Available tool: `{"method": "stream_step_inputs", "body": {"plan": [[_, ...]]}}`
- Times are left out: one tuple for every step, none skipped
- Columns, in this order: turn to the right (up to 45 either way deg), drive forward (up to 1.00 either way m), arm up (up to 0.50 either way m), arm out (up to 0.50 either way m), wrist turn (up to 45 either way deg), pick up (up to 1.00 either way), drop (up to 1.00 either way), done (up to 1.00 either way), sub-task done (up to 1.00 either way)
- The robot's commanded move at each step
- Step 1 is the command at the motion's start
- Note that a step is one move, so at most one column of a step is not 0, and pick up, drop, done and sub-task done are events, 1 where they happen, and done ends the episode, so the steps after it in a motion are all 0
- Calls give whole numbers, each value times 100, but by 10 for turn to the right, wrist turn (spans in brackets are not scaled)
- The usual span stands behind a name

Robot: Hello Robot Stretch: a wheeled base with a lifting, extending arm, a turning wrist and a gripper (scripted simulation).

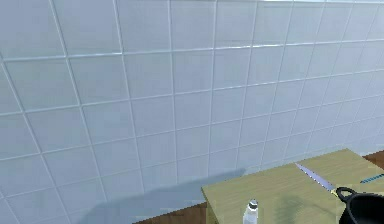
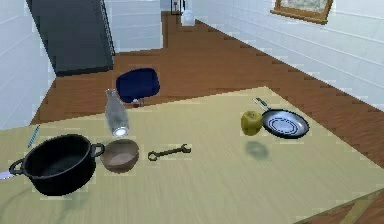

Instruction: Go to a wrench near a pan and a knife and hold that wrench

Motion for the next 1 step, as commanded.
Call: {"method": "stream_step_inputs", "body": {"plan": [[0,0,50,0,0,0,0,0,0]]}}
